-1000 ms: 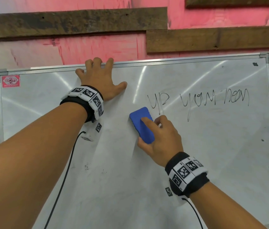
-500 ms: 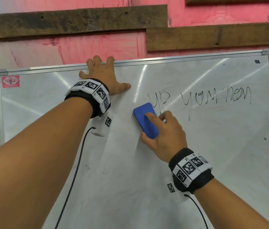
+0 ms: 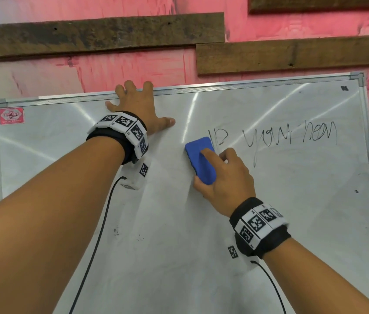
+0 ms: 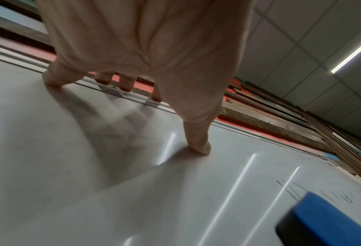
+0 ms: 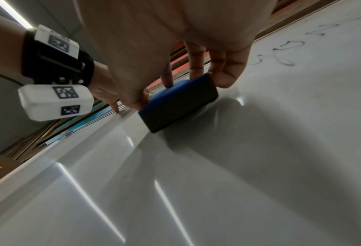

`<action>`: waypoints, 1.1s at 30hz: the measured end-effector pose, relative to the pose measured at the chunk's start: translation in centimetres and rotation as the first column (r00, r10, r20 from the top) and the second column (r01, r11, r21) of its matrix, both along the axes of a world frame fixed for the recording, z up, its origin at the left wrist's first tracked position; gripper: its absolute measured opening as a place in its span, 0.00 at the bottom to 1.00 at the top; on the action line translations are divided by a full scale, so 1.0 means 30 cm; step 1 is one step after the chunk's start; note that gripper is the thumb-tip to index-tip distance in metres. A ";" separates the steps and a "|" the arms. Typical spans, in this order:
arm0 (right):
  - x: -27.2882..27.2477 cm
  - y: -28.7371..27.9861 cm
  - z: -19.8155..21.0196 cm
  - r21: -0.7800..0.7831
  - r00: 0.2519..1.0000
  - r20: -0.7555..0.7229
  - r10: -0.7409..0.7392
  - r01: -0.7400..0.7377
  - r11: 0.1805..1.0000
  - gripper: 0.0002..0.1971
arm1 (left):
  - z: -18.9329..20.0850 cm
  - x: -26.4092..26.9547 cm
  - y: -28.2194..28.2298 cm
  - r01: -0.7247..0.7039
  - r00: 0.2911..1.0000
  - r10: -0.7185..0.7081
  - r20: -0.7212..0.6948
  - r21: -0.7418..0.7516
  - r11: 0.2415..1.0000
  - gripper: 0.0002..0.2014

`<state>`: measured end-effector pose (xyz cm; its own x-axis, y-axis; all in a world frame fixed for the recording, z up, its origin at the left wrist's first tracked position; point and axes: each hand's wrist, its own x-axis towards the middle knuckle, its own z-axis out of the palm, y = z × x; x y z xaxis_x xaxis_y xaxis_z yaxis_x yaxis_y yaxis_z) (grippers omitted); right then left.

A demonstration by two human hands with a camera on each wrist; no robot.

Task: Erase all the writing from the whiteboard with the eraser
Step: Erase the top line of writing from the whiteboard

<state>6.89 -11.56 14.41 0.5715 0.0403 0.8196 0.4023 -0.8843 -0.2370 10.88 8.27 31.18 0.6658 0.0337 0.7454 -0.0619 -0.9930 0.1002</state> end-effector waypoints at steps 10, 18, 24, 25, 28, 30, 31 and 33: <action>0.005 -0.012 0.103 0.007 0.999 0.044 -0.010 0.010 1.000 0.26 | -0.038 -0.002 0.012 0.014 0.993 -0.019 0.116 0.041 0.999 0.45; -0.026 -0.054 -0.031 -0.003 1.000 -0.023 0.003 -0.003 1.000 0.27 | -0.078 0.001 0.035 0.023 0.990 -0.037 0.137 0.105 0.994 0.45; -0.005 -0.051 0.057 -0.005 1.000 0.024 0.005 -0.005 1.000 0.26 | -0.094 0.004 0.026 0.018 0.989 -0.032 0.144 0.101 0.995 0.45; -0.003 -0.048 0.072 -0.003 1.000 0.024 0.007 -0.007 1.000 0.26 | -0.095 0.003 0.024 0.017 0.989 -0.031 0.146 0.098 0.995 0.45; -0.009 -0.049 0.066 -0.004 1.000 0.016 0.017 -0.017 1.000 0.26 | -0.102 0.004 0.017 0.015 0.988 -0.029 0.153 0.091 0.996 0.44; -0.020 -0.053 0.025 -0.014 1.000 0.003 0.017 -0.017 1.000 0.27 | -0.111 0.002 0.013 0.015 0.986 -0.031 0.163 0.096 0.995 0.43; -0.026 -0.055 0.001 -0.016 1.000 -0.006 0.018 -0.018 1.000 0.27 | -0.117 0.001 0.011 0.019 0.984 -0.036 0.175 0.100 0.995 0.42; -0.034 -0.061 -0.036 -0.014 1.000 -0.023 0.017 -0.017 1.000 0.27 | -0.131 -0.003 0.006 0.037 0.976 -0.060 0.210 0.112 0.993 0.41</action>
<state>5.88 -13.39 13.32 0.5892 0.0613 0.8056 0.4118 -0.8807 -0.2341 10.80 8.44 27.26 0.4909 -0.0826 0.8673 -0.1191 -0.9925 -0.0271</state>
